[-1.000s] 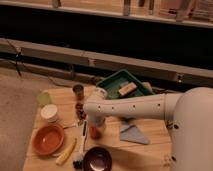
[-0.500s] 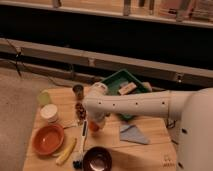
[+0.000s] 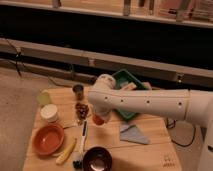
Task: Place apple in purple bowl
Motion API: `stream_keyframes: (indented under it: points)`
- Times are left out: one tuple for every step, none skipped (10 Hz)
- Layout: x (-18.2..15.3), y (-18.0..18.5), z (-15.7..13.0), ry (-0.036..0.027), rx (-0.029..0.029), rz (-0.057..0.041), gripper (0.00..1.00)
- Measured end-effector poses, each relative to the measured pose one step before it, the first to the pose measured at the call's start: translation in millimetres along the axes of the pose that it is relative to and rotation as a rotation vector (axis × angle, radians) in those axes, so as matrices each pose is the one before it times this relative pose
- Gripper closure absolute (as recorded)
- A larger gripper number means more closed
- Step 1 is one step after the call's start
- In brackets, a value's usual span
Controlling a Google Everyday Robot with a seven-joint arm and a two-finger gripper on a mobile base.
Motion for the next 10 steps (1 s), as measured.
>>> stream_keyframes:
  points:
    - [1.84, 10.44, -8.65, 0.00573, 0.01025, 0.01930, 1.00]
    - [-1.24, 9.25, -6.97, 0.00435, 0.00628, 0.01470, 1.00]
    - [-4.92, 13.72, -10.50, 0.00537, 0.00709, 0.01881, 1.00]
    - [-4.33, 11.84, -10.30, 0.00957, 0.00586, 0.01427, 1.00]
    - [-4.34, 7.50, -6.41, 0.00214, 0.00161, 0.00973, 1.00]
    - [-4.07, 8.71, -5.43, 0.00485, 0.00052, 0.00965, 1.00]
    - [-2.73, 8.28, -3.80, 0.00305, -0.00041, 0.00958, 1.00]
    - [-2.44, 7.19, -2.22, 0.00061, -0.00197, 0.00749, 1.00]
    - [-4.06, 7.18, -1.51, -0.00376, -0.00360, 0.00667, 1.00]
    - [-2.56, 4.57, -0.13, -0.00243, -0.00368, 0.00247, 1.00]
